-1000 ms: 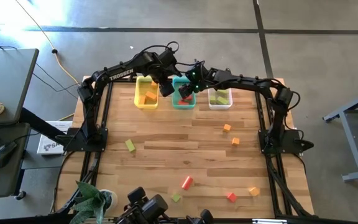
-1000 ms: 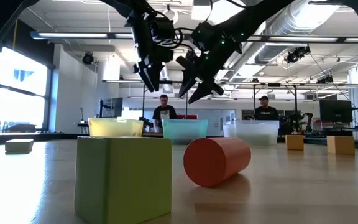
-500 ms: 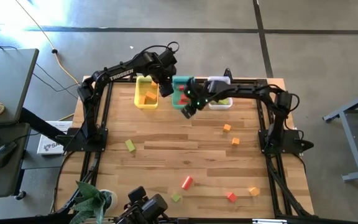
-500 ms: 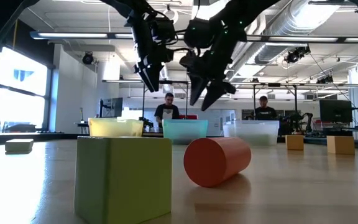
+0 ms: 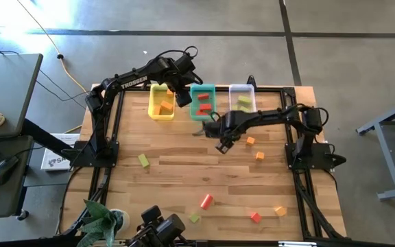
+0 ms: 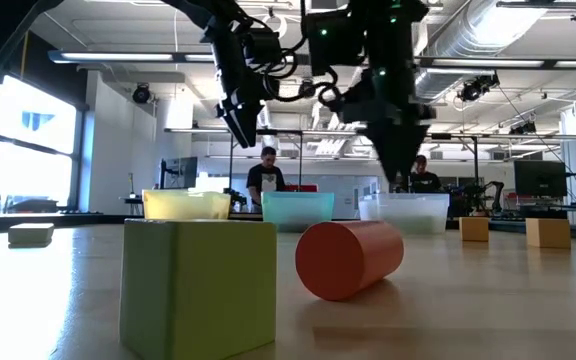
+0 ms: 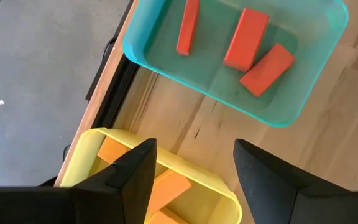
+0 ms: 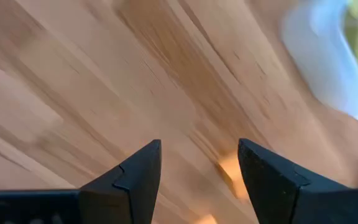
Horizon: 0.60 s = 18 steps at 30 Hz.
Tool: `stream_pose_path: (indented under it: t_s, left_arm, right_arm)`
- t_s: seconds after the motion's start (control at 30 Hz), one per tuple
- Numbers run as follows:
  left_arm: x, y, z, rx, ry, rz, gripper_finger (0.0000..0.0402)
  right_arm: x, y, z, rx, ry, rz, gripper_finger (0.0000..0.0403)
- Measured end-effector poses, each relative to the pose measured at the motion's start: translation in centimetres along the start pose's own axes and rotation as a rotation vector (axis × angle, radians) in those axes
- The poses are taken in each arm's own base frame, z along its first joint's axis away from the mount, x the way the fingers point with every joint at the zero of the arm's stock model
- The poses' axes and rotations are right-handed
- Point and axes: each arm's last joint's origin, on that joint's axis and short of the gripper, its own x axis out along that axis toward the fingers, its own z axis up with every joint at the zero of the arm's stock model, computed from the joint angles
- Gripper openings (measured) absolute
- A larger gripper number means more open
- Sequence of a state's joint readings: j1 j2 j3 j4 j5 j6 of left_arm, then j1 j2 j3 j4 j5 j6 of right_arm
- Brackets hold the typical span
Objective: Sort & place blocks by color
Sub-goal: Put the yellow block into the yellow bin
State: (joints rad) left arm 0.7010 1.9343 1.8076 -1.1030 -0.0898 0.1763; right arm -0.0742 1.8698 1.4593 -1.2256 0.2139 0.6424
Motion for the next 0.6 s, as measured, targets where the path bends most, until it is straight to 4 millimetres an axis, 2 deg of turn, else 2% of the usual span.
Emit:
stream_pose_path:
  t_s: [0.2, 0.37, 0.47, 0.6]
  left_arm:
    - [0.0, 0.0, 0.0, -0.015, 0.0, 0.0, 0.0202]
    - [0.0, -0.1, 0.0, -0.016, 0.0, -0.001, 0.0202]
    - [0.0, -0.1, 0.0, -0.017, 0.0, -0.001, 0.0202]
    - [0.0, -0.1, 0.0, -0.022, 0.0, -0.001, 0.0202]
  right_arm:
    - [-0.8, 1.2, -3.1, -0.054, 0.011, -0.216, 0.02]
    - [-1.6, 1.0, -4.8, -0.063, -0.013, -0.411, 0.02]
    - [-1.8, 0.9, -5.1, -0.054, -0.058, -0.428, 0.02]
    - [-1.6, -0.6, -6.5, -0.015, -0.042, -0.431, 0.02]
